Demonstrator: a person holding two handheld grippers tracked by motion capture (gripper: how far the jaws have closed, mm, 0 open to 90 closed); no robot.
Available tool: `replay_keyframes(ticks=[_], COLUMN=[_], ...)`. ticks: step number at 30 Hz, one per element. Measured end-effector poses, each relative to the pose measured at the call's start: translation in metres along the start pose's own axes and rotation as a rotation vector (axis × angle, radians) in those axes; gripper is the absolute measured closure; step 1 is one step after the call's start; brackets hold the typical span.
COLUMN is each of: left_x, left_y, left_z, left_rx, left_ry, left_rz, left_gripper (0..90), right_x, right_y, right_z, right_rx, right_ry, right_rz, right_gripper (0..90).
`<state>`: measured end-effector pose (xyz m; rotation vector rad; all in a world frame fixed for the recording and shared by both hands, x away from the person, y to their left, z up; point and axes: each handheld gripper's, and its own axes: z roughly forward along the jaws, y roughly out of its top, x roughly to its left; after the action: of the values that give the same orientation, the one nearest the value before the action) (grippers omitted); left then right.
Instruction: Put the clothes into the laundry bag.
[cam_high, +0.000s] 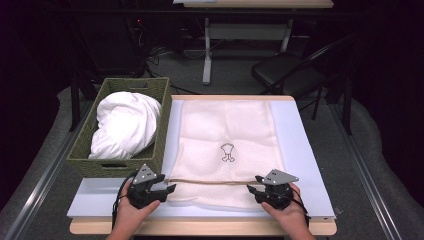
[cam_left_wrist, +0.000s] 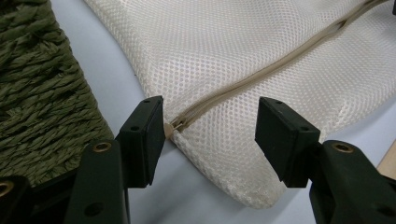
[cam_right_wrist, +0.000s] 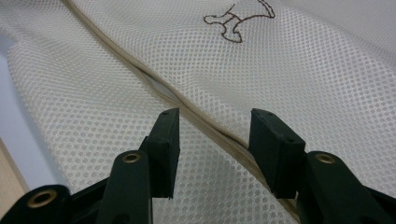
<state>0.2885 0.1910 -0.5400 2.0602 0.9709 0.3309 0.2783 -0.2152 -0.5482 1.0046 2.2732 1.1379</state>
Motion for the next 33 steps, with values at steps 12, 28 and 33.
replay_keyframes(ticks=[12, 28, 33], left_x=[-0.009, 0.03, 0.062], left_y=[0.021, 0.105, 0.129], left_z=[-0.027, -0.082, -0.09], left_rx=[-0.06, -0.04, -0.043], left_ry=[0.05, 0.13, 0.178], left_rz=[-0.035, -0.1, -0.17], left_gripper=[34.8, 22.1, 25.1], right_x=[-0.002, -0.013, -0.012], right_y=[0.001, 0.0, 0.0], right_z=[-0.004, -0.011, -0.008], right_rx=[-0.014, -0.044, -0.026], right_ry=[-0.026, -0.093, -0.099], right_rz=[0.01, 0.092, 0.067], right_gripper=[48.7, 45.3, 45.3])
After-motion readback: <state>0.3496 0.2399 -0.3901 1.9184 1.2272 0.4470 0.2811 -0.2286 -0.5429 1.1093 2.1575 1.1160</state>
